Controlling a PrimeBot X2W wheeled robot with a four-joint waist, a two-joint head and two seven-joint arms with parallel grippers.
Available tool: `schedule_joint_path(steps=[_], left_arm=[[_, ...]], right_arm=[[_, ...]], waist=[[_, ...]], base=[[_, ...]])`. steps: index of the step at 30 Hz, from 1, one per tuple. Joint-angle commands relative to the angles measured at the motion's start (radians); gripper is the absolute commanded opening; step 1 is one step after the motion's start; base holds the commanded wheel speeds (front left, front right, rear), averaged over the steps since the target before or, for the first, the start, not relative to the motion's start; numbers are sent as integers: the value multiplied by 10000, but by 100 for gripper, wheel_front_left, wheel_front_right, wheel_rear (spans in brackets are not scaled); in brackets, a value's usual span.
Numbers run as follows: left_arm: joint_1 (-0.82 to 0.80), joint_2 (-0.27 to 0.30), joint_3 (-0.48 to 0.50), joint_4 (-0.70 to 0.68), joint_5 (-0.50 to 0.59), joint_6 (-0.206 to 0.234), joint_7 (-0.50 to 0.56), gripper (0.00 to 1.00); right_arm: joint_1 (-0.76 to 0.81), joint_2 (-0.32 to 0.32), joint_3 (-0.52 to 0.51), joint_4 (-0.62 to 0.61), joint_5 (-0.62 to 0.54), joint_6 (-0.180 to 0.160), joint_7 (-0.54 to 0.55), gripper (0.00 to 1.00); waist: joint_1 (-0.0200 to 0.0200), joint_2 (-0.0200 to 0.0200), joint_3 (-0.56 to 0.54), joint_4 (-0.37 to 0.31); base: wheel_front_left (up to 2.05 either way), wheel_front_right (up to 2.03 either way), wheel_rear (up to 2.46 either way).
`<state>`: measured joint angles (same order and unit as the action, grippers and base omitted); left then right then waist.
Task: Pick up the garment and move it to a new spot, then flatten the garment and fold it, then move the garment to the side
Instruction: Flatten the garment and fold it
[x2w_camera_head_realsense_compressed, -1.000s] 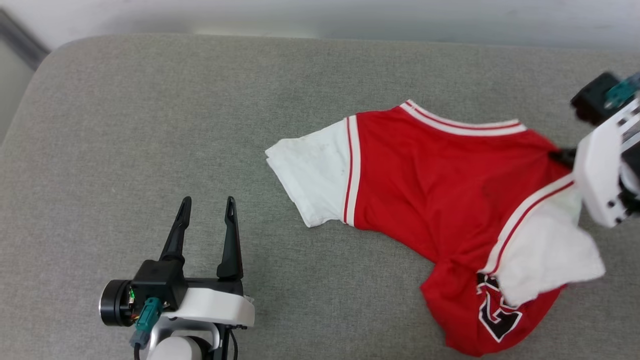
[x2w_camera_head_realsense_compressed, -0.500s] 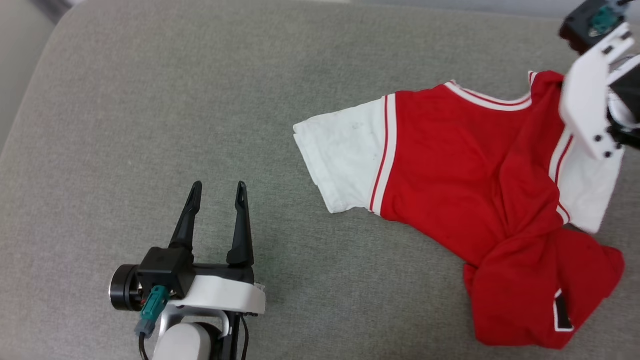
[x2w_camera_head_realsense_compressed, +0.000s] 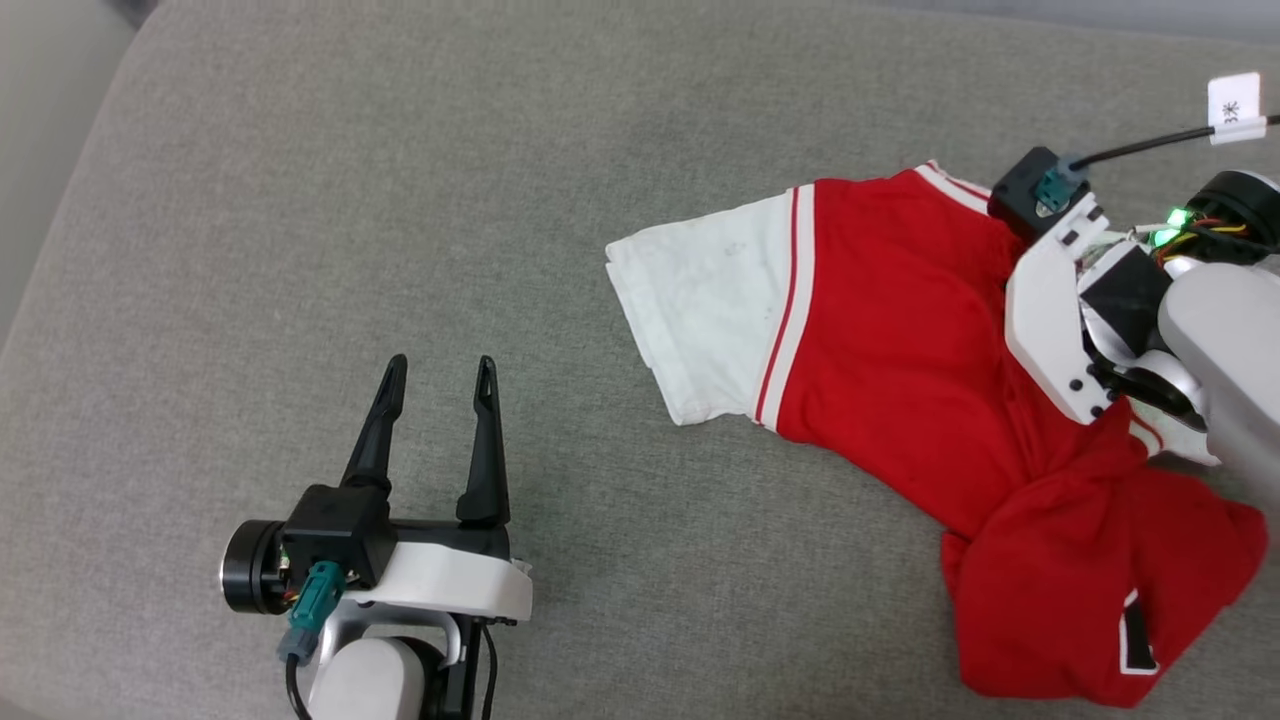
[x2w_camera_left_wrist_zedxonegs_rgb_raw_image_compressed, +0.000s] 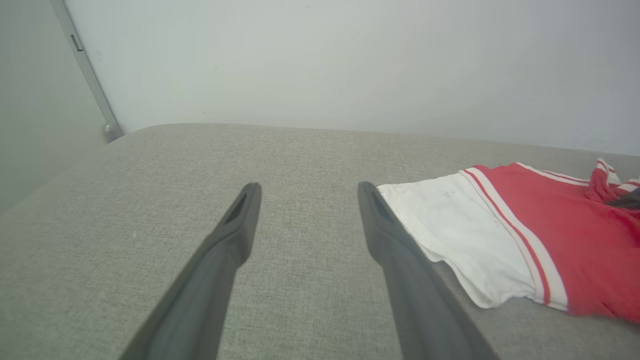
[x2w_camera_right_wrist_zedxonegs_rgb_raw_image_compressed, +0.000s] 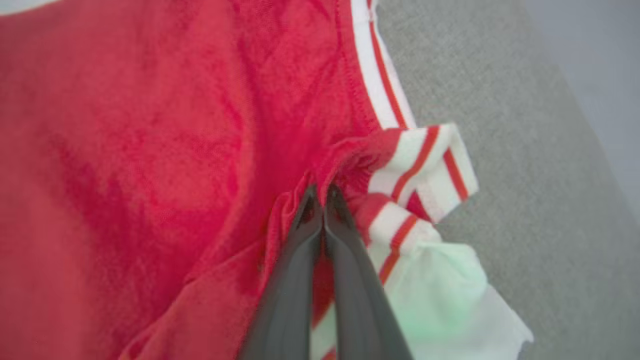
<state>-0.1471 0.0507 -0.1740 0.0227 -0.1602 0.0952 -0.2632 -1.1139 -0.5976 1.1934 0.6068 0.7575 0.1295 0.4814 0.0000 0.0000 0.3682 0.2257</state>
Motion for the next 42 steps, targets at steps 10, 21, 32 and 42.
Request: schedule_joint_path(steps=[10, 21, 32, 42], left_arm=[[-186, 22, 913, 278, 501, -807, -23, 100], [-2126, 793, 1762, 1103, 651, -1897, -23, 100], [-4796, 2228, 340, 2658, 82, -2234, 1430, 100], [-6946, 4330, -2614, 2854, -3004, -2239, 6663, 100]], right_arm=[[588, -364, -1256, 258, -767, 7, -5290, 100], [3255, 944, -6634, -584, -3323, 9, -7460, 100], [7363, 2964, -10966, -4480, -6027, 9, -7465, 100], [8419, 3673, -11418, -5139, -6559, 9, -7467, 100]], waist=[[0, 0, -1266, -890], [0, 0, -1538, -1729], [0, 0, -1331, -2207], [0, 0, -864, -2614]], base=[[0, 0, 0], [0, 0, 0], [0, 0, 0], [0, 0, 0]])
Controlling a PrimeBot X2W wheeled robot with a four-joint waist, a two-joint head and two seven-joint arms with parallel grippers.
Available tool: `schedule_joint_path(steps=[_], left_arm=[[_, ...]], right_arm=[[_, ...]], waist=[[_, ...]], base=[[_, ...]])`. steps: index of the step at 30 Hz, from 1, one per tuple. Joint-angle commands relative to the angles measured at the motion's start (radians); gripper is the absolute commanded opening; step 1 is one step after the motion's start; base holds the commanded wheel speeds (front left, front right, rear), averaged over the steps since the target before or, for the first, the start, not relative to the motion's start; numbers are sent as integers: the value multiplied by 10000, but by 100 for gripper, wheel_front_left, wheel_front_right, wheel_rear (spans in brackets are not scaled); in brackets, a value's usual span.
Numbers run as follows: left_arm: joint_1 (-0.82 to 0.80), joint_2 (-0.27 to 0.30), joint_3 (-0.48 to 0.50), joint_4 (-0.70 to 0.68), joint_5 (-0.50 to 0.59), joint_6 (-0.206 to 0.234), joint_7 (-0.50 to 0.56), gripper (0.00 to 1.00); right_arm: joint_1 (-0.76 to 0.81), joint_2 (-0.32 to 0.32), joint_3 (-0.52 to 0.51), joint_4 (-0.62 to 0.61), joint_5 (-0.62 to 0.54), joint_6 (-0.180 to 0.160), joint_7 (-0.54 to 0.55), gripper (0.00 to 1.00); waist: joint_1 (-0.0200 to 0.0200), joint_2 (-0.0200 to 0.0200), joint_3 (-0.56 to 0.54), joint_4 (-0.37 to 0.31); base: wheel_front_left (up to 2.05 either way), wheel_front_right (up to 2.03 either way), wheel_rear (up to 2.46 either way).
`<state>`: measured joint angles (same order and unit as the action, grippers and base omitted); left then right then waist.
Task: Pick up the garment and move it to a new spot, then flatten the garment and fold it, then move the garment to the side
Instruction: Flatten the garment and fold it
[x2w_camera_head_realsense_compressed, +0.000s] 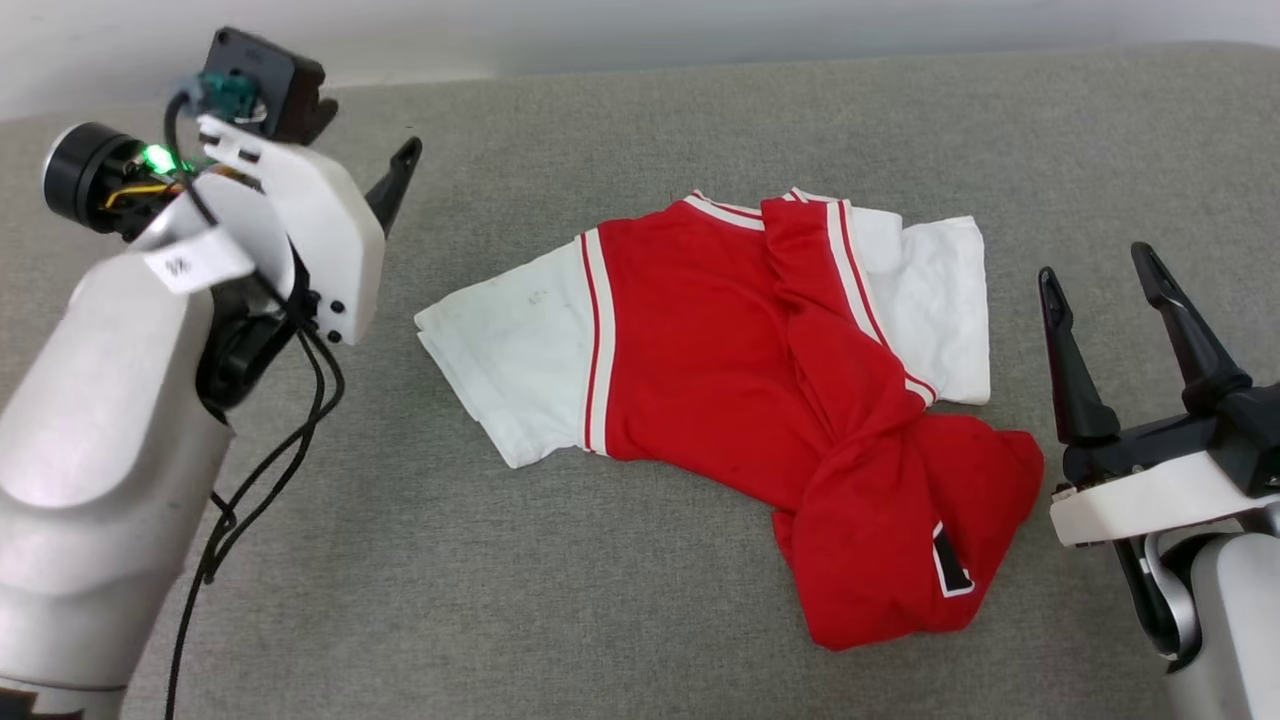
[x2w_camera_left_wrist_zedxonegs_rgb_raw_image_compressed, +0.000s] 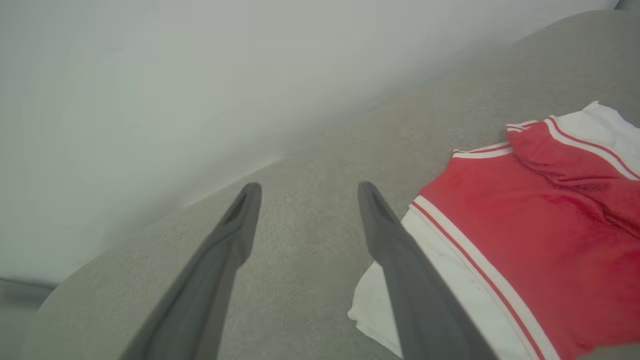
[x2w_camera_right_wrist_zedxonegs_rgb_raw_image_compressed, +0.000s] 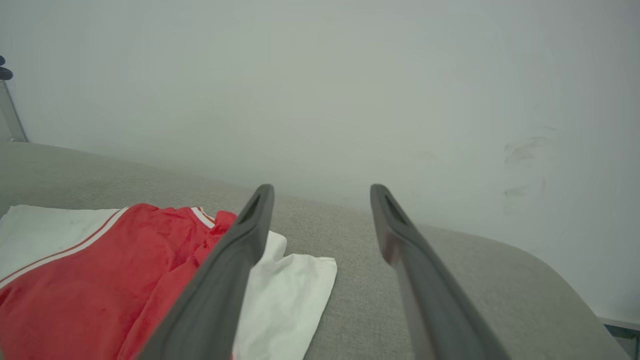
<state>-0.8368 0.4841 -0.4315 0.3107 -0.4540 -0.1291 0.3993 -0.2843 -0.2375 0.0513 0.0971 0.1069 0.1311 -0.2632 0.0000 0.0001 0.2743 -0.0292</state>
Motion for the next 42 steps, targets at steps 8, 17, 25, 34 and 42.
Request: schedule_joint_path(steps=[8, 17, 25, 34, 42], left_arm=[[-1248, 988, -1780, -46, -2301, 2, 3120, 100], [-1875, 1558, -3376, 826, -3397, 1, 5180, 100], [-1429, 1896, -4548, 1243, -4040, 1, 5576, 100], [-1734, 2166, -4901, 1097, -4560, 1, 4632, 0], [-2058, 2600, -5372, -33, -4680, 1, 3384, 0]], right_arm=[[-280, 230, 149, -239, -119, -7, -20, 100], [-828, 63, 380, -176, -122, -7, -22, 100], [-1065, 33, 424, -123, -73, -7, -22, 100], [-1429, -522, 474, 60, -135, -7, 0, 100], [-3442, -2409, 1280, -35, 1137, -7, 3113, 100]], waist=[[0, -1, 660, -501], [0, -1, 1446, -1027], [0, -1, 1750, -1198], [0, -1, 1263, -904], [0, -1, 764, -324]], base=[[0, 0, 0], [0, 0, 0], [0, 0, 0], [0, 0, 0], [0, 0, 0]])
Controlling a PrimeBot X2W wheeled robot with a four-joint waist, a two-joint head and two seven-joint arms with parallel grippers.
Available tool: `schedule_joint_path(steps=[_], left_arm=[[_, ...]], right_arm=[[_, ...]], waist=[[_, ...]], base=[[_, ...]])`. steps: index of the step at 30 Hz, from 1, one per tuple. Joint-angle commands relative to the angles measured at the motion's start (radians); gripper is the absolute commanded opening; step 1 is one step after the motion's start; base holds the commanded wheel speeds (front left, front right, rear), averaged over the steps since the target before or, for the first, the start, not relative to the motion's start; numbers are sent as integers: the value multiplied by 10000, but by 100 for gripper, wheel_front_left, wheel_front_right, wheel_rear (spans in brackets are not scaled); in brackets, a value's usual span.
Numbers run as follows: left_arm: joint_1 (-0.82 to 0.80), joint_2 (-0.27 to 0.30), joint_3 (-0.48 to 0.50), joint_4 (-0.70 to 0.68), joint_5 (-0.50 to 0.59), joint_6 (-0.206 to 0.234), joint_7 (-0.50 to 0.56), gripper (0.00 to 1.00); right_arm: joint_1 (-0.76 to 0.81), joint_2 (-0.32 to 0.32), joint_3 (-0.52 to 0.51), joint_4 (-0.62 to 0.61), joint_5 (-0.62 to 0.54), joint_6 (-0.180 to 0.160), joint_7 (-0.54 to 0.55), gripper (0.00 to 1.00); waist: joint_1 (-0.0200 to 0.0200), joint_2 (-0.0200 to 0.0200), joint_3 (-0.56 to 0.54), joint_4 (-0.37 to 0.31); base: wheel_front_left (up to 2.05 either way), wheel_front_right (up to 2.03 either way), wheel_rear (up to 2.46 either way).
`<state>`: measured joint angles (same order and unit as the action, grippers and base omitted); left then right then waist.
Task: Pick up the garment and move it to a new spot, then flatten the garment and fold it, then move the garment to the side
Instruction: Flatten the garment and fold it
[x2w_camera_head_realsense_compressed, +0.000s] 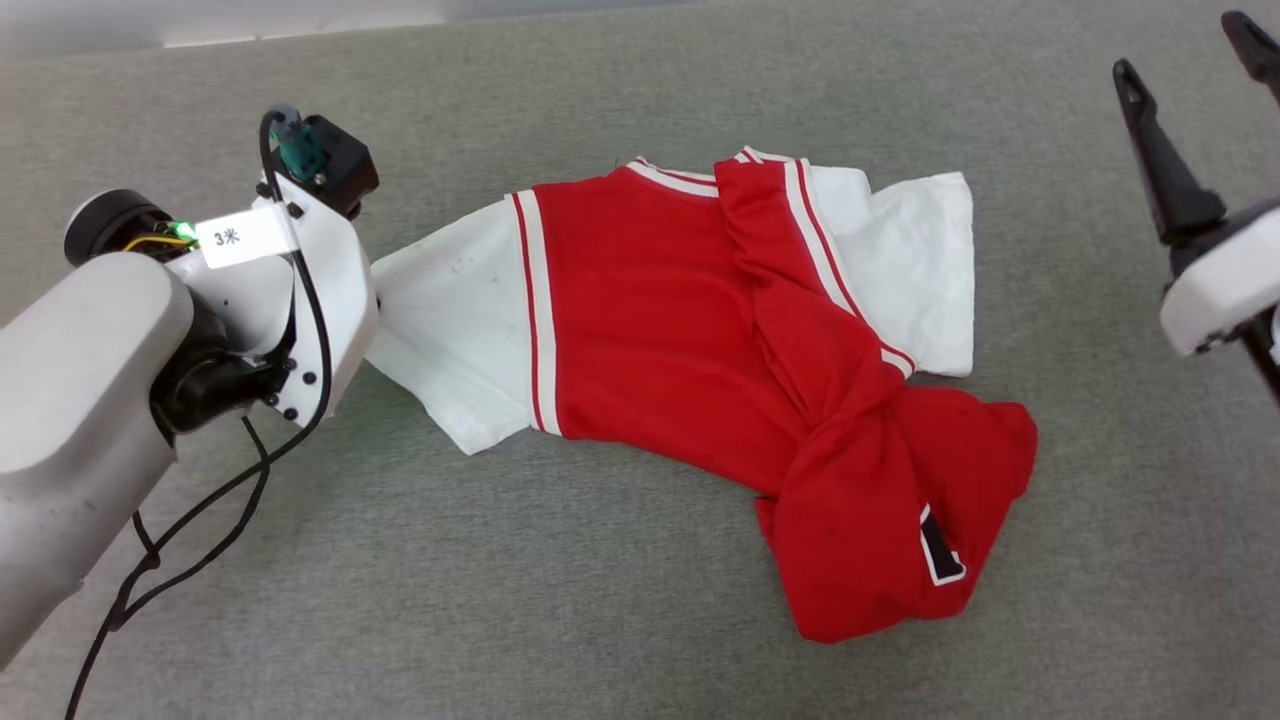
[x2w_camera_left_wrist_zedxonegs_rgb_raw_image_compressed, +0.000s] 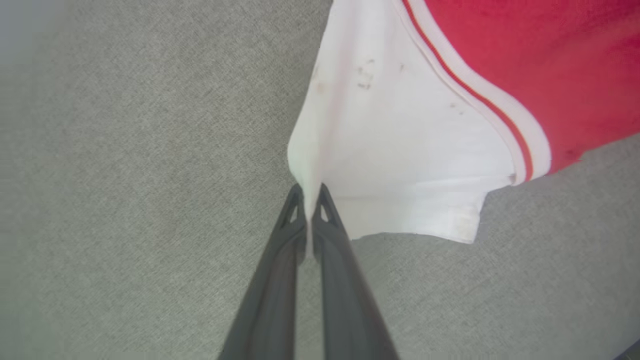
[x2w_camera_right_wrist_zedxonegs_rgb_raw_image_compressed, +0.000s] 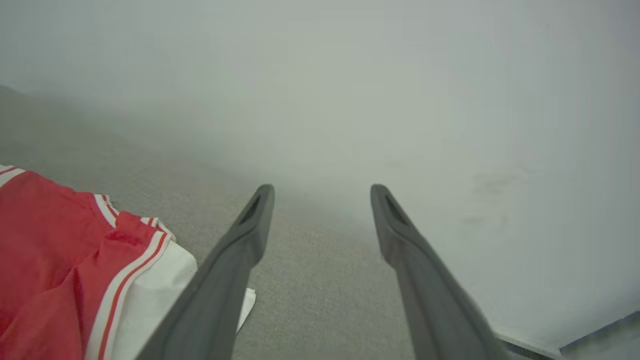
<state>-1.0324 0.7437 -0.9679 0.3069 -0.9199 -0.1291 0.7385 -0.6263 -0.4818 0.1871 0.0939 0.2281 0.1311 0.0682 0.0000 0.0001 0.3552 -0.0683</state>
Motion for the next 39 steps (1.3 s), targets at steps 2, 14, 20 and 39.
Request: schedule_joint_path(steps=[2, 14, 20, 39], left_arm=[[-153, 4, -146, -144, 25, 2, -124, 0], [-871, -503, -669, -796, 192, 0, -650, 0], [-1350, -668, -848, -989, 292, 0, -874, 0], [-1866, -800, -1473, -666, 95, 0, -1593, 0]], right_arm=[[-457, -437, 475, 198, 711, -7, 1089, 100], [-3190, -2714, 4010, 1283, 5185, -7, 7841, 100], [-4027, -2509, 4336, 2230, 5629, -7, 9213, 100], [-3505, -1819, 5246, 3913, 6001, 7, 8419, 0]], waist=[[0, -1, -54, 215], [0, -1, 654, 1091], [0, -1, 1226, 1481], [0, -1, 1660, 1695]], base=[[0, 0, 0], [0, 0, 0], [0, 0, 0], [0, 0, 0]])
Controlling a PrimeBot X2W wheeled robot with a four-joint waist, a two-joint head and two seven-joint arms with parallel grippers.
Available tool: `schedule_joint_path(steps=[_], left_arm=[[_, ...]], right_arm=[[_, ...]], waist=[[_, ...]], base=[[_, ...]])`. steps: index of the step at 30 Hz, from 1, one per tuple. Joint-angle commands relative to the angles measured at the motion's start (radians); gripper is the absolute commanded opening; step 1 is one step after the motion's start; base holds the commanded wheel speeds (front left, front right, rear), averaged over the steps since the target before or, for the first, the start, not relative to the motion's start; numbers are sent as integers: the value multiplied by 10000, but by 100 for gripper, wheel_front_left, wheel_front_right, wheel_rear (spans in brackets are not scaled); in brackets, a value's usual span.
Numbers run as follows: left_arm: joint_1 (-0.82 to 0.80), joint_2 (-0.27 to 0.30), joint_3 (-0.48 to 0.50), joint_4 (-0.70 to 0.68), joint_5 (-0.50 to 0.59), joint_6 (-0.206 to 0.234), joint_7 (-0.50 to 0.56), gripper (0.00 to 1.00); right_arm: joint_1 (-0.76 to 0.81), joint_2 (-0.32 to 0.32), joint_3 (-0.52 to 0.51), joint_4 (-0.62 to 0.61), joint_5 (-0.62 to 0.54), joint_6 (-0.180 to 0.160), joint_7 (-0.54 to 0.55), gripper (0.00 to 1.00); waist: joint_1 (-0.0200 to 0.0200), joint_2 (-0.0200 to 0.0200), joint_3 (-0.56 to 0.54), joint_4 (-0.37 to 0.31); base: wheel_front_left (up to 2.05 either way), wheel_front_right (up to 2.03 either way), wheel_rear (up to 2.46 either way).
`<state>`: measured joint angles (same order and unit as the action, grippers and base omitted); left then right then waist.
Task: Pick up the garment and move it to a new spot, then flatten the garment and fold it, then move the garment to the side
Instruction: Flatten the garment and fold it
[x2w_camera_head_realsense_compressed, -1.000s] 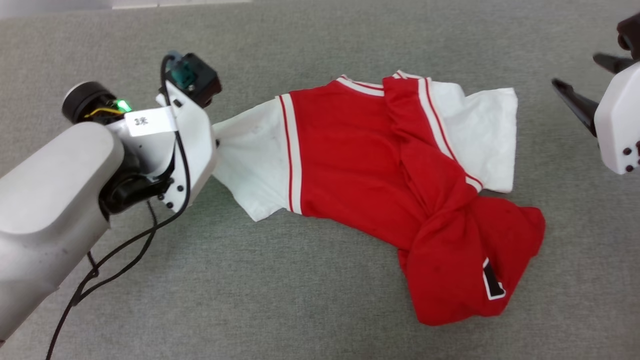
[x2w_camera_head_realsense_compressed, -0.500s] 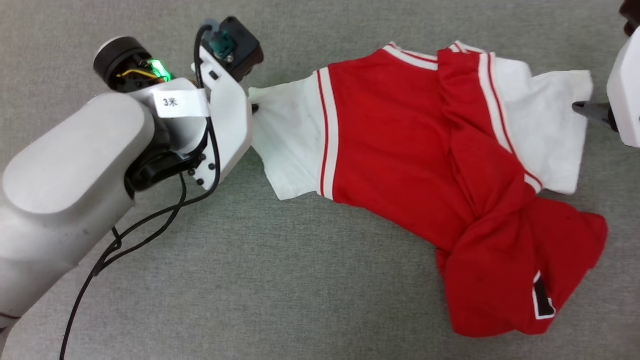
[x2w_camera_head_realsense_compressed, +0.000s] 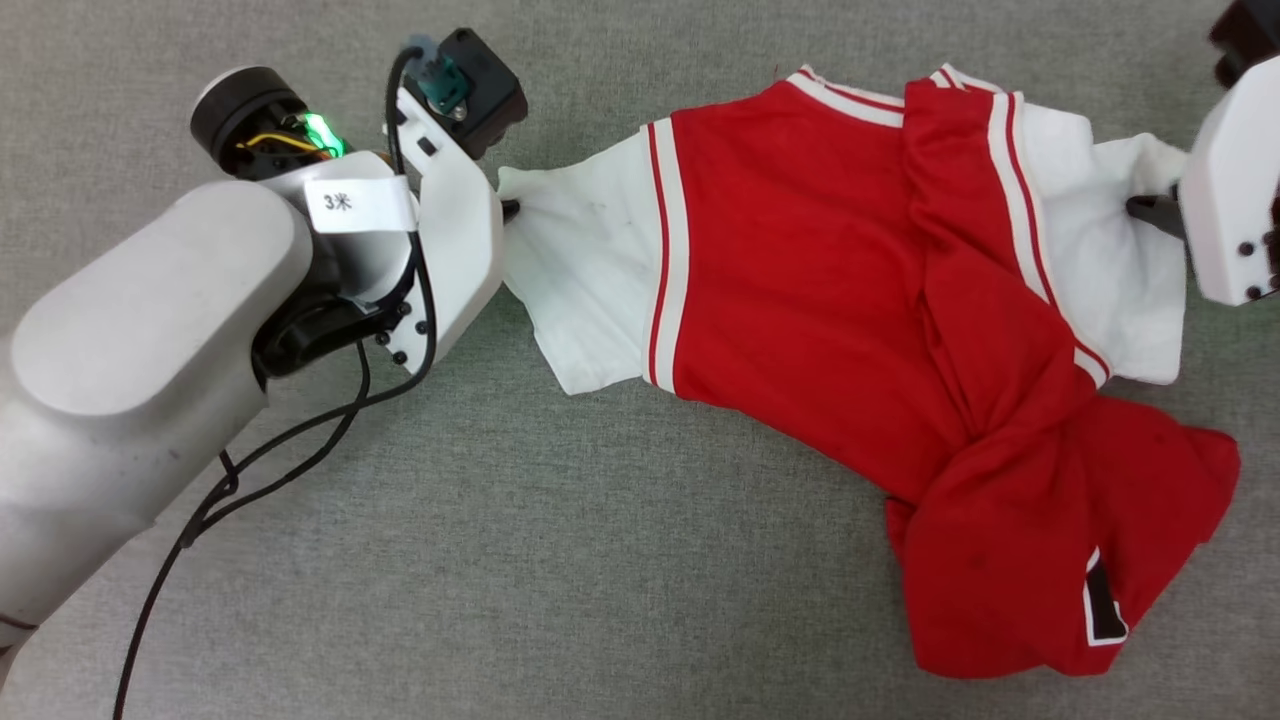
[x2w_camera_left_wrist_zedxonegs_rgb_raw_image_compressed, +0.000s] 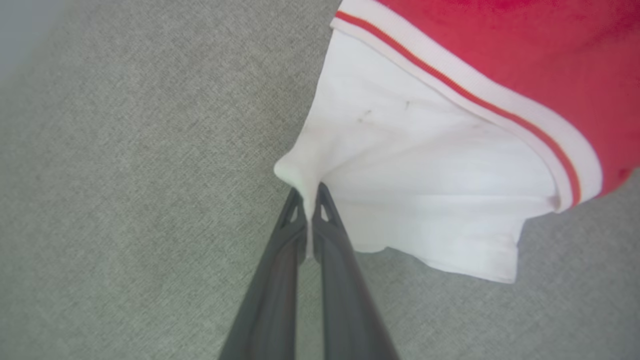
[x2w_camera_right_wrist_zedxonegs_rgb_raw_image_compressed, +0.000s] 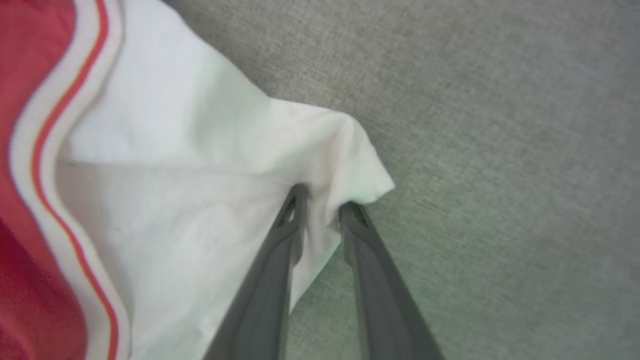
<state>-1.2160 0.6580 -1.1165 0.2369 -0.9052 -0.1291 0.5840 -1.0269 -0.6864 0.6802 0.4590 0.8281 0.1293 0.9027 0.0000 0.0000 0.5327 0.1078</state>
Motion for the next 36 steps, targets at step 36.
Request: schedule_joint_path(steps=[36], left_arm=[[-1506, 971, 1529, -467, 605, 499, -3529, 0]], right_arm=[[-1358, -1388, -213, -1907, -461, 11, -4625, 0]], waist=[[0, 0, -2982, -737]], base=[[0, 0, 0]])
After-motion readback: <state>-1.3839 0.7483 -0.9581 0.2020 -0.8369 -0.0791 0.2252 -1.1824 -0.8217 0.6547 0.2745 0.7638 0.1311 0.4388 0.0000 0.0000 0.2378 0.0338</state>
